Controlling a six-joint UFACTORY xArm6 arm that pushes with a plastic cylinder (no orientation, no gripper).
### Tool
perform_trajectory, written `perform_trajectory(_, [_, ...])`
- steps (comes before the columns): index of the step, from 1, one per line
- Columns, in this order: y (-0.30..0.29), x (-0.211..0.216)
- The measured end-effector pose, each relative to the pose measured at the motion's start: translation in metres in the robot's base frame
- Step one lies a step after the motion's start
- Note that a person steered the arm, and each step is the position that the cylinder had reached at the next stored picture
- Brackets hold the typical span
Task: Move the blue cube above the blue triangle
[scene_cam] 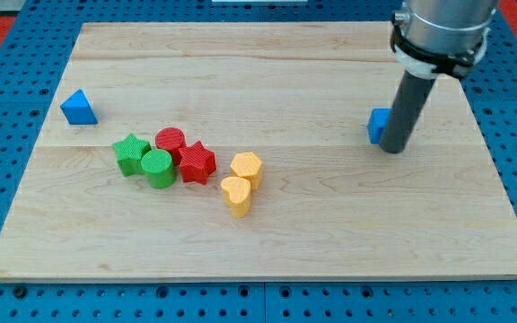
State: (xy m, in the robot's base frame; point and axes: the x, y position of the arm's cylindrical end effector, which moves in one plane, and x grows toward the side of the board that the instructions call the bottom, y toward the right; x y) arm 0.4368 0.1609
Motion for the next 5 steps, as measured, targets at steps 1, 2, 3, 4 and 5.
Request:
perform_trajectory(1, [0.014,-0.009])
perform_trajectory(2, [0.036,-0.014])
perform_trajectory(3, [0.021,-0.034])
perform_trajectory(4, [-0.029,-0.054])
perform_trajectory(5, [-0.084,-0.059])
